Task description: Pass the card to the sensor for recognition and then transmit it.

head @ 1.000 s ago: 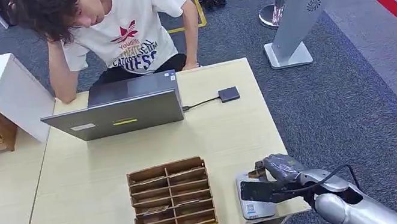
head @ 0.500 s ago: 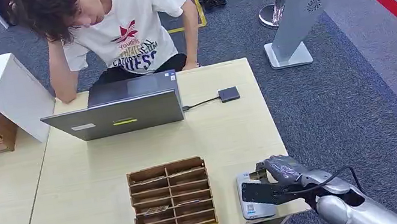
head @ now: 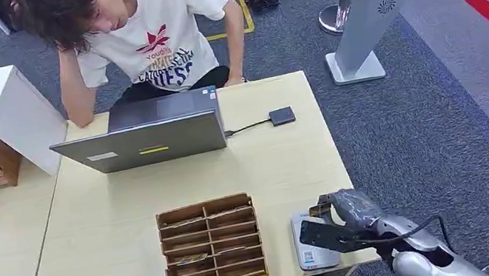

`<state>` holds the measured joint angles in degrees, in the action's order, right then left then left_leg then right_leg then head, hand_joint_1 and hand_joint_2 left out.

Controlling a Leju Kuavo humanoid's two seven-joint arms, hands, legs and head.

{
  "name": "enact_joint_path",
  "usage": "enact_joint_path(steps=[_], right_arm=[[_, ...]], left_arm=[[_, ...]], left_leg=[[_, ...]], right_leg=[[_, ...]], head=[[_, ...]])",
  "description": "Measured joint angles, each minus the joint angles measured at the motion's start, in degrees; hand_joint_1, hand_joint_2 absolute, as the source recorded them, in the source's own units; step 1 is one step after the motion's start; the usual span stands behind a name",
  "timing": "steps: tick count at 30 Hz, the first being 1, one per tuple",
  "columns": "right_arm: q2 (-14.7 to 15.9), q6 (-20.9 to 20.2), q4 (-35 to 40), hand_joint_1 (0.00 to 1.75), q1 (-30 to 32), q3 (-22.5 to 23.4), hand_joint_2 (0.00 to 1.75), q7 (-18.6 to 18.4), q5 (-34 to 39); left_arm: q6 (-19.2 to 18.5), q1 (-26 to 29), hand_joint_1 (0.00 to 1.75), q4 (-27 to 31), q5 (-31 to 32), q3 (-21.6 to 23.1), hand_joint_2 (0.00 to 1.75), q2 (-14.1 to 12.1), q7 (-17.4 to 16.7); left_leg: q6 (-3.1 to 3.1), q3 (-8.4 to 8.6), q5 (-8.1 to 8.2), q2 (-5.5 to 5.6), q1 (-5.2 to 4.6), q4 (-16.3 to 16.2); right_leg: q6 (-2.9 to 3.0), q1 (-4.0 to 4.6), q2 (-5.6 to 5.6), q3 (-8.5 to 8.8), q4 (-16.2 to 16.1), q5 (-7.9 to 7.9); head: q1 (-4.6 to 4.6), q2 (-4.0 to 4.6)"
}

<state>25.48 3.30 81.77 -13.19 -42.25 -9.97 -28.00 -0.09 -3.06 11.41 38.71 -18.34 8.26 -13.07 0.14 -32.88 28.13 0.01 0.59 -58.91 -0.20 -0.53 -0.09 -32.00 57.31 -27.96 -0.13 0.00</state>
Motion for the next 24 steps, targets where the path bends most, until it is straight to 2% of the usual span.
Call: enact_joint_path(steps=[7, 13, 24], right_arm=[[-5.4, 6.4, 4.72, 1.75, 4.22, 6.43, 1.75, 2.41, -1.4], [-9.14, 9.51, 8.11, 1.75, 6.64, 10.34, 1.75, 4.98, -1.51], [-12.39, 10.86, 10.4, 1.75, 8.0, 12.83, 1.75, 6.89, -1.59]], left_arm=[[0.11, 0.15, 0.0, 0.0, -0.31, 0.0, 0.0, 0.0, 0.59], [0.24, 0.19, 0.0, 0.0, -0.28, 0.0, 0.0, 0.0, 0.72], [0.35, 0.2, 0.0, 0.0, 0.04, 0.0, 0.0, 0.0, 0.76]], left_leg=[[0.0, -0.02, 0.0, 0.0, 0.02, 0.02], [0.0, -0.03, 0.0, -0.01, 0.01, 0.02], [0.0, -0.03, 0.0, -0.01, 0.0, 0.01]], right_leg=[[0.01, 0.0, 0.0, -0.02, 0.01, -0.01], [0.01, 0.01, 0.0, -0.02, 0.0, -0.01], [0.01, 0.0, 0.0, -0.02, 0.0, -0.01]], head=[[0.0, 0.0], [0.02, 0.0], [0.02, 0.0]])
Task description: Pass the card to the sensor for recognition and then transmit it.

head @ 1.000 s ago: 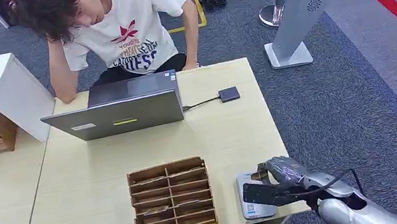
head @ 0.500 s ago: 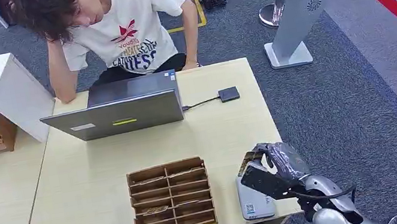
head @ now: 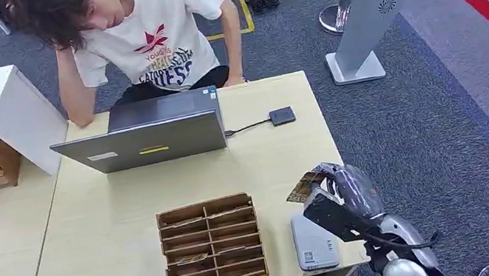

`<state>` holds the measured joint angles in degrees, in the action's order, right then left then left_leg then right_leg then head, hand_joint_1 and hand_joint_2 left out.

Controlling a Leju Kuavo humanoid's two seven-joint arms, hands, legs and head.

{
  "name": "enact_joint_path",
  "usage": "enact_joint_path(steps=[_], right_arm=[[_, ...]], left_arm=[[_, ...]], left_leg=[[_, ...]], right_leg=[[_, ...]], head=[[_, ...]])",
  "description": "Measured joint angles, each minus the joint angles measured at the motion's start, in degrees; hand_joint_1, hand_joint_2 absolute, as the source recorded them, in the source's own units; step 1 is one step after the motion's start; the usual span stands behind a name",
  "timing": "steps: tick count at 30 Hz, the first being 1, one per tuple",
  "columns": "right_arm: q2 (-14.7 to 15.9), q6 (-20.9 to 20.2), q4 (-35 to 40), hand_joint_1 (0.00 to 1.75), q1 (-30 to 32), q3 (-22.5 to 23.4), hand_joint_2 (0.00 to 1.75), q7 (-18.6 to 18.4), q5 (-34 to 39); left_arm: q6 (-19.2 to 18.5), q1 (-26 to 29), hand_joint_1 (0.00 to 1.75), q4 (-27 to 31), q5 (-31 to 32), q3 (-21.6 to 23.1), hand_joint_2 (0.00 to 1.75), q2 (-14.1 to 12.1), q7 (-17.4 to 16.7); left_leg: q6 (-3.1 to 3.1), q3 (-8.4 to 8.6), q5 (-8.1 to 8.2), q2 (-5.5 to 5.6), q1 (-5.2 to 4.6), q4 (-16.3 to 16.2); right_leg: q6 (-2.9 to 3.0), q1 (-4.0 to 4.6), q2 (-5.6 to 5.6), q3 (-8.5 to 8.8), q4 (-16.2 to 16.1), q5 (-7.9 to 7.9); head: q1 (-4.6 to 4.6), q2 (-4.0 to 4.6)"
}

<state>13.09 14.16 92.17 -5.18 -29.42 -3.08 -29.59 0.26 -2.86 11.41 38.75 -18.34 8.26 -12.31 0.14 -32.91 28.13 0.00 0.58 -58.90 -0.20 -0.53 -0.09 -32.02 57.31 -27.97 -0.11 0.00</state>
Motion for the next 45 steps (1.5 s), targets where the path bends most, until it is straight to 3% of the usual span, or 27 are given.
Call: enact_joint_path(steps=[6, 11, 22, 30, 39, 45], right_arm=[[-2.6, 0.72, 0.94, 1.75, -0.75, -0.33, 1.75, 3.32, -1.07], [-6.21, -0.2, 0.61, 1.75, -6.16, -2.6, 1.75, 4.0, -2.25], [-14.89, -4.94, -9.03, 1.75, -25.58, -8.72, 1.75, -0.29, -5.95], [-21.05, -6.43, -22.5, 1.75, -37.28, -9.55, 1.75, -4.2, -9.66], [-25.42, -4.33, -36.08, 1.75, -45.1, -8.59, 1.75, -7.15, -14.23], [-26.73, -3.91, -40.24, 1.75, -47.18, -8.11, 1.75, -7.54, -14.6]], left_arm=[[-0.3, -0.06, 0.0, 0.0, 1.2, 0.0, 0.0, -0.02, 0.11], [-1.18, -0.68, 0.0, 0.0, 3.13, 0.02, 0.0, -0.13, -0.28], [-2.97, -3.24, 0.0, 0.02, 7.17, 1.77, 0.0, -0.2, -2.49], [-4.2, -4.75, 0.0, 0.07, 10.14, 4.33, 0.0, -0.02, -4.37], [-5.31, -5.96, 0.0, 0.15, 12.3, 6.27, 0.0, 0.39, -5.57], [-5.44, -6.37, 0.0, 0.15, 12.57, 6.4, 0.0, 0.63, -5.64]], left_leg=[[0.0, -0.01, 0.0, 0.0, 0.02, 0.01], [0.04, 0.01, -0.03, -0.04, 0.03, 0.02], [0.07, 0.0, -0.14, -0.03, 0.03, 0.01], [0.08, 0.0, -0.15, -0.03, 0.03, 0.01], [0.09, -0.01, -0.16, -0.02, 0.03, 0.0], [0.09, -0.01, -0.16, -0.02, 0.03, 0.0]], right_leg=[[0.0, 0.0, 0.01, -0.01, 0.01, 0.0], [0.01, 0.01, 0.04, -0.03, 0.05, 0.01], [0.04, 0.01, 0.04, -0.03, 0.1, 0.07], [0.04, 0.01, 0.04, -0.05, 0.1, 0.07], [0.04, 0.0, 0.03, -0.06, 0.1, 0.07], [0.04, 0.0, 0.03, -0.06, 0.1, 0.07]], head=[[0.0, 0.0], [0.0, 0.0], [0.02, 0.0], [0.0, 0.0], [0.0, 0.0], [0.0, 0.0]])
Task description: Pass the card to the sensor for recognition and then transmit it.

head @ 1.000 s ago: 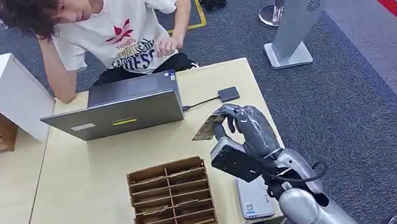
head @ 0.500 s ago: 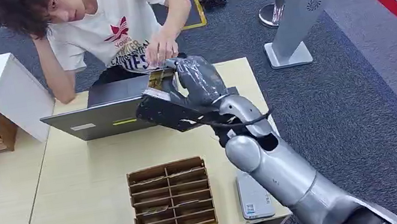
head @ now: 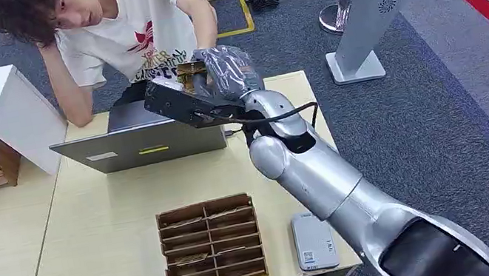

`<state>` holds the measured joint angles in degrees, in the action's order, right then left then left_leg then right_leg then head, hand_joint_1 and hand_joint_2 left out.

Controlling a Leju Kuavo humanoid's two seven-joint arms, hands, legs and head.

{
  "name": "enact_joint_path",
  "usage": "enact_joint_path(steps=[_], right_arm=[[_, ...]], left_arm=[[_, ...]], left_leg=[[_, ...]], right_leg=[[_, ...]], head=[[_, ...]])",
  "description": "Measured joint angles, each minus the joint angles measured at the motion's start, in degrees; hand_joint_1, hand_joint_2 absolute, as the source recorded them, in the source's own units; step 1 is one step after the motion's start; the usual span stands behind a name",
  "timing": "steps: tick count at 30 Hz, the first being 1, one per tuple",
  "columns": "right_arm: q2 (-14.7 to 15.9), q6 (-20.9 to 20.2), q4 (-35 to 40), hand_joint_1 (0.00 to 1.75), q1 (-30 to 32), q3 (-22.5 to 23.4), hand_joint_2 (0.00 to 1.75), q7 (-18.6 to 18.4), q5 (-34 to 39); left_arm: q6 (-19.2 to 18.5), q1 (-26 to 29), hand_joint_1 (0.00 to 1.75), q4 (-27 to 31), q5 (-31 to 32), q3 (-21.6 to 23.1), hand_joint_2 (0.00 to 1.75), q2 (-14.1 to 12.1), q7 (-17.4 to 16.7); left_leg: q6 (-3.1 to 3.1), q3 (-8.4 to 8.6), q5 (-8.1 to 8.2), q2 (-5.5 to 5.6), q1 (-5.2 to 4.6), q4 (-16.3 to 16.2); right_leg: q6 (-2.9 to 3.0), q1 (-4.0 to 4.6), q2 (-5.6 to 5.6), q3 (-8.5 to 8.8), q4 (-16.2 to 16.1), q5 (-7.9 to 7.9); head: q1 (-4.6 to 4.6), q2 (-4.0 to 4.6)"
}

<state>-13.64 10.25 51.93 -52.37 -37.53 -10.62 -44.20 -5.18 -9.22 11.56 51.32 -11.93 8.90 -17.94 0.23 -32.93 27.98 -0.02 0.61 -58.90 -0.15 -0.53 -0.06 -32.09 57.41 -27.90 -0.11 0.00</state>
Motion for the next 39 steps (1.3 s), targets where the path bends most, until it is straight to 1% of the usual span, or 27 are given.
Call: enact_joint_path(steps=[5, 6, 7, 10, 11, 15, 16, 18, 20, 23, 26, 28, 31, 34, 36, 39], right_arm=[[-1.53, 1.6, -4.24, 1.75, -1.78, 1.07, 1.75, -1.27, -1.62], [-1.92, 1.75, -5.31, 1.26, -2.21, 1.31, 1.75, -1.44, -1.97], [-2.21, 2.01, -6.23, 0.0, -2.53, 1.53, 1.75, -1.73, -2.12], [-3.39, 2.23, -9.55, 0.0, -3.36, 2.16, 1.75, -1.59, -2.97], [-3.65, 1.9, -10.52, 0.0, -3.47, 2.34, 0.0, -1.24, -2.82], [-4.63, -0.57, -12.22, 0.0, -3.34, 3.43, 0.0, 1.47, 0.27], [-4.83, -0.98, -12.39, 0.0, -3.21, 3.65, 0.0, 2.38, 1.52], [-5.11, -1.93, -11.71, 0.0, -1.85, 4.18, 0.0, 4.71, 5.01], [-5.4, -3.22, -9.06, 0.0, 0.79, 4.83, 0.0, 6.87, 9.39], [-5.59, -4.94, -4.58, 0.0, 4.29, 5.14, 0.0, 8.35, 14.98], [-5.59, -4.83, 1.21, 0.0, 8.18, 4.98, 0.0, 8.96, 18.71], [-5.59, -3.91, 4.86, 0.0, 10.63, 4.79, 0.0, 10.8, 22.0], [-5.24, -3.7, 12.03, 0.0, 15.43, 3.89, 0.0, 13.99, 31.33], [-4.35, -5.07, 18.0, 0.0, 19.42, 2.9, 0.0, 17.16, 41.54], [-3.34, -5.9, 21.73, 0.0, 21.6, 1.92, 0.0, 17.64, 46.1], [-2.19, -6.08, 25.29, 0.0, 23.81, 1.03, 0.0, 17.64, 47.5]], left_arm=[[-0.46, -0.36, 0.0, 0.0, 1.07, 0.81, 0.0, 0.15, -0.59], [-0.5, -0.5, 0.0, 0.0, 1.16, 0.94, 0.0, 0.24, -0.74], [-0.55, -0.6, 0.0, 0.0, 1.2, 0.96, 0.0, 0.33, -0.94], [-0.55, -0.83, 0.0, 0.0, 1.25, 1.01, 0.0, 0.5, -1.07], [-0.55, -0.88, 0.0, 0.0, 1.2, 1.01, 0.0, 0.55, -1.07], [-0.59, -0.9, 0.0, 0.0, 0.81, 1.01, 0.0, 0.55, -1.05], [-0.59, -0.9, 0.0, 0.0, 0.59, 1.01, 0.0, 0.55, -1.03], [-0.52, -0.88, 0.0, 0.0, 0.09, 1.01, 0.0, 0.55, -0.94], [-0.35, -0.82, 0.0, 0.0, -0.5, 1.01, 0.0, 0.5, -0.88], [0.02, -0.62, 0.0, 0.0, -1.25, 0.98, 0.0, 0.42, -0.66], [0.44, -0.15, 0.0, 0.0, -1.93, 0.98, 0.0, 0.26, -0.48], [0.74, 0.11, 0.0, 0.0, -2.25, 0.98, 0.0, 0.2, -0.22], [1.05, 0.48, 0.0, 0.0, -2.82, 0.98, 0.0, 0.07, 0.24], [1.38, 0.81, 0.0, 0.0, -3.26, 0.98, 0.0, -0.04, 0.57], [1.46, 1.03, 0.0, 0.0, -3.61, 0.98, 0.0, -0.13, 0.79], [1.51, 1.19, 0.0, 0.0, -3.74, 0.98, 0.0, -0.2, 0.85]], left_leg=[[0.0, 0.0, 0.0, -0.01, 0.0, 0.0], [0.0, 0.0, 0.0, 0.0, 0.0, 0.0], [0.0, 0.0, 0.0, 0.0, 0.0, 0.0], [0.0, 0.01, 0.0, -0.01, 0.01, 0.0], [0.0, 0.01, 0.0, -0.01, 0.01, 0.0], [0.01, 0.0, 0.0, -0.01, 0.01, 0.0], [0.01, 0.33, -0.01, -0.01, 0.01, 0.0], [0.01, 0.31, -0.01, 0.0, 0.02, 0.0], [0.01, 0.29, -0.01, 0.0, 0.02, 0.0], [0.01, 0.28, 0.0, 0.0, 0.02, 0.0], [0.01, 0.28, 0.0, 0.0, 0.02, 0.0], [0.01, 0.28, 0.0, 0.0, 0.02, 0.0], [0.01, 0.28, 0.0, 0.0, 0.02, 0.01], [0.01, 0.27, 0.0, 0.0, 0.02, 0.01], [0.01, 0.27, 0.0, 0.0, 0.01, 0.01], [0.01, 0.26, 0.0, -0.01, 0.01, 0.01]], right_leg=[[0.0, 0.0, 0.01, -0.02, 0.0, 0.0], [0.0, 0.0, 0.01, -0.02, 0.0, 0.0], [0.0, 0.0, 0.01, -0.02, 0.0, 0.0], [0.01, 0.0, 0.01, -0.02, 0.0, 0.01], [0.0, 0.0, 0.01, -0.02, 0.0, 0.01], [0.01, 0.0, 0.01, -0.04, 0.01, 0.0], [0.01, 0.0, 0.01, -0.05, 0.01, 0.0], [0.01, 0.01, 0.0, -0.05, 0.01, 0.0], [0.01, 0.01, 0.0, -0.06, 0.01, 0.0], [0.0, 0.01, 0.0, -0.07, 0.0, 0.0], [0.01, 0.01, 0.01, -0.09, 0.0, 0.0], [0.01, 0.01, 0.01, -0.1, 0.0, 0.0], [0.01, 0.01, 0.01, -0.11, -0.01, -0.01], [0.01, 0.01, 0.01, -0.11, -0.01, -0.01], [0.01, 0.01, 0.01, -0.11, -0.01, 0.0], [0.01, 0.0, 0.01, -0.11, -0.01, 0.0]], head=[[0.0, 0.0], [0.0, 0.0], [0.0, 0.0], [0.0, 0.0], [0.0, 0.0], [0.0, 0.0], [-0.02, 0.0], [0.0, 0.0], [0.0, 0.0], [0.0, 0.0], [0.02, 0.0], [0.0, 0.0], [0.02, 0.0], [0.0, 0.0], [0.0, 0.0], [0.0, 0.0]])
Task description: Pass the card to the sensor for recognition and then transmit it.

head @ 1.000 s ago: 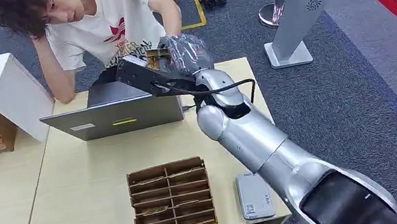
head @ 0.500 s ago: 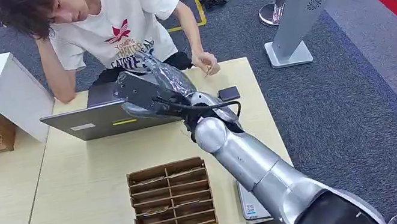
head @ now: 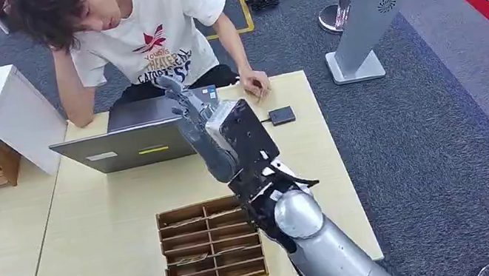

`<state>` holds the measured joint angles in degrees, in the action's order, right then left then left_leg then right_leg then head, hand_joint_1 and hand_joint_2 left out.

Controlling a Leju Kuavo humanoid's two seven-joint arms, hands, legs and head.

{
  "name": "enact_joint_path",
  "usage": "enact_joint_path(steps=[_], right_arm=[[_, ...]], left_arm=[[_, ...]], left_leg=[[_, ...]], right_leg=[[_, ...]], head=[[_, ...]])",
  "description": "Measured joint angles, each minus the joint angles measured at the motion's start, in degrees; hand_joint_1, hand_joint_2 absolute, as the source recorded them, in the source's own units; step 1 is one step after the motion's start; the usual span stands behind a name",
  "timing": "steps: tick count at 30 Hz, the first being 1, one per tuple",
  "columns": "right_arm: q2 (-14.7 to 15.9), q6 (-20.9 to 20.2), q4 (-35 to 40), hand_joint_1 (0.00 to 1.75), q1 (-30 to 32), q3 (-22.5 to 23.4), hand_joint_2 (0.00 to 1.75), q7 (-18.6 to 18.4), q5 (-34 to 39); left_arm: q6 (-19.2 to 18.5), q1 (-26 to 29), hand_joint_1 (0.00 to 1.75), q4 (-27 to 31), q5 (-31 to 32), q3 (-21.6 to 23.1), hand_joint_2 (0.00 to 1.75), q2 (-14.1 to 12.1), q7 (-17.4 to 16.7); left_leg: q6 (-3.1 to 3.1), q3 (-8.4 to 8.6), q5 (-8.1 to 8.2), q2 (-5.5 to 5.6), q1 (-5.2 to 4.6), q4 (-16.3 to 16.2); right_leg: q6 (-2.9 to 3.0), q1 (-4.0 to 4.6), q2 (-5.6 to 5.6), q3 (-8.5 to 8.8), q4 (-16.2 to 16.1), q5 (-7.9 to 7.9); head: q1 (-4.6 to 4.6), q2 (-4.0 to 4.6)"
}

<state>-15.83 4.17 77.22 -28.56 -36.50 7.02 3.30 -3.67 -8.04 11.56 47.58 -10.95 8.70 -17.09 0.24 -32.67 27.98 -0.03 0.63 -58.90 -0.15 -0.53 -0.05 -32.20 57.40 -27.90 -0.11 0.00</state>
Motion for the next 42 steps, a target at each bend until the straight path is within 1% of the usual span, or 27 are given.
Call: enact_joint_path(steps=[2, 3, 4, 5, 6, 7, 9, 10, 11, 13, 15, 19, 22, 27, 31, 37, 42], right_arm=[[0.55, -1.23, 1.33, 0.0, 0.65, -0.46, 0.0, 0.04, 2.23], [0.99, -2.21, 2.12, 0.0, 1.14, -0.63, 0.0, 0.68, 3.92], [1.42, -2.5, 3.16, 0.0, 2.01, -0.76, 0.0, 2.57, 4.74], [1.77, -3.66, 3.93, 0.0, 2.82, -0.9, 0.0, 3.08, 5.49], [2.38, -4.73, 4.43, 0.0, 3.24, -1.2, 0.0, 2.78, 6.25], [3.15, -5.84, 4.74, 0.0, 3.55, -1.68, 0.0, 2.78, 6.82], [5.26, -8.84, 5.33, 0.0, 4.69, -2.53, 0.0, 3.27, 8.63], [6.01, -9.61, 5.33, 0.0, 5.31, -2.79, 0.0, 3.56, 9.0], [6.76, -10.19, 5.33, 0.0, 5.98, -3.1, 1.75, 3.87, 9.27], [8.38, -10.93, 5.31, 0.0, 7.47, -3.47, 1.75, 4.42, 9.11], [9.93, -10.84, 5.31, 0.0, 8.69, -3.87, 1.75, 5.01, 7.93], [12.24, -7.19, 5.4, 0.0, 10.92, -4.52, 1.75, 5.38, 2.18], [13.25, -4.83, 5.72, 0.0, 11.84, -4.87, 1.75, 5.2, -2.02], [14.25, -0.36, 6.27, 0.0, 12.63, -5.83, 1.75, 5.14, -10.09], [14.6, 1.93, 7.01, 0.0, 13.24, -6.45, 1.75, 5.14, -13.25], [14.76, 4.18, 8.13, 0.0, 13.82, -6.62, 1.75, 5.16, -15.89], [15.02, 4.77, 8.54, 0.0, 13.99, -6.82, 1.75, 5.09, -17.77]], left_arm=[[0.07, 0.01, 0.0, 0.0, -0.35, 0.0, 0.0, -0.09, 0.0], [0.07, 0.02, 0.0, 0.0, -0.46, -0.02, 0.0, -0.11, 0.07], [0.07, 0.04, 0.0, 0.0, -0.57, -0.02, 0.0, -0.15, 0.15], [0.09, 0.14, 0.0, 0.0, -0.66, -0.02, 0.0, -0.17, 0.31], [0.13, 0.24, 0.0, 0.0, -0.87, -0.04, 0.0, -0.22, 0.44], [0.15, 0.27, 0.0, 0.0, -1.01, -0.07, 1.75, -0.26, 0.44], [0.35, 0.35, 0.0, 0.0, -1.35, -0.22, 1.75, -0.35, 0.46], [0.44, 0.47, 0.0, 0.0, -1.49, -0.28, 1.75, -0.39, 0.46], [0.5, 0.61, 0.0, 0.0, -1.64, -0.37, 1.75, -0.46, 0.48], [0.77, 0.93, 0.0, 0.0, -2.21, -0.76, 1.75, -0.63, 0.61], [1.22, 1.18, 0.0, 0.0, -2.78, -0.9, 1.75, -0.74, 0.7], [1.57, 1.87, 0.0, 0.0, -4.02, -1.92, 1.75, -1.01, 1.73], [1.29, 1.94, 0.0, 0.0, -4.76, -2.73, 1.75, -1.07, 2.51], [0.98, 1.93, 0.0, 0.0, -5.46, -4.0, 1.75, -1.05, 3.58], [0.02, 1.77, 0.0, 0.0, -6.03, -4.83, 1.75, -0.92, 4.37], [-0.04, 1.37, 0.0, 0.0, -6.12, -5.33, 1.75, -0.57, 4.74], [-0.13, 1.07, 0.0, 0.0, -6.27, -5.92, 1.75, -0.35, 4.74]], left_leg=[[0.0, 0.01, 0.0, 0.0, 0.0, 0.0], [0.0, 0.02, 0.0, 0.0, 0.0, 0.0], [0.0, 0.0, 0.0, 0.03, 0.0, 0.0], [0.0, 0.01, 0.0, 0.02, 0.0, 0.0], [0.0, 0.01, 0.0, 0.01, 0.0, 0.0], [0.0, 0.01, 0.0, 0.0, 0.0, 0.0], [0.0, 0.0, 0.0, 0.02, 0.0, 0.0], [0.0, 0.0, 0.0, 0.02, 0.0, 0.0], [0.0, 0.0, 0.0, 0.02, -0.01, 0.0], [0.0, -0.01, 0.0, 0.02, -0.01, 0.0], [0.0, -0.01, 0.0, 0.02, -0.01, 0.0], [0.0, -0.01, 0.01, 0.02, -0.01, 0.0], [0.0, -0.01, 0.0, 0.02, 0.0, 0.0], [0.0, 0.0, 0.0, 0.02, 0.0, 0.0], [0.0, -0.01, 0.0, 0.02, -0.01, 0.0], [0.0, -0.03, 0.0, 0.02, -0.02, 0.0], [0.0, -0.03, 0.0, 0.03, -0.02, 0.0]], right_leg=[[0.0, 0.0, 0.0, 0.0, 0.0, 0.0], [0.0, 0.0, -0.01, 0.0, 0.0, 0.0], [0.0, 0.0, -0.03, 0.02, 0.0, 0.0], [0.0, 0.0, -0.03, 0.02, 0.0, 0.0], [0.0, 0.0, -0.02, 0.01, 0.0, 0.0], [0.0, 0.0, -0.01, 0.01, 0.0, 0.0], [0.0, 0.0, -0.02, 0.01, 0.0, 0.0], [0.0, 0.0, -0.03, 0.01, -0.01, 0.0], [0.0, 0.0, -0.03, 0.01, -0.01, 0.0], [0.0, 0.0, -0.02, 0.01, -0.01, 0.0], [0.0, 0.0, -0.03, 0.01, -0.02, 0.0], [0.0, 0.0, -0.02, 0.01, -0.02, 0.0], [0.0, 0.0, -0.03, 0.01, -0.02, 0.0], [0.0, 0.0, -0.02, 0.01, -0.02, 0.0], [0.0, 0.0, -0.02, 0.01, -0.01, 0.0], [0.0, 0.0, -0.03, 0.01, -0.02, 0.0], [0.0, 0.0, -0.03, 0.02, -0.02, 0.0]], head=[[0.0, 0.0], [0.0, 0.0], [0.02, 0.0], [0.02, 0.0], [-0.02, 0.0], [0.0, 0.0], [0.02, 0.0], [0.0, 0.0], [0.0, 0.0], [0.0, 0.0], [0.0, 0.0], [0.0, 0.0], [0.0, 0.0], [0.0, 0.0], [0.0, 0.0], [0.0, 0.0], [0.0, 0.0]])
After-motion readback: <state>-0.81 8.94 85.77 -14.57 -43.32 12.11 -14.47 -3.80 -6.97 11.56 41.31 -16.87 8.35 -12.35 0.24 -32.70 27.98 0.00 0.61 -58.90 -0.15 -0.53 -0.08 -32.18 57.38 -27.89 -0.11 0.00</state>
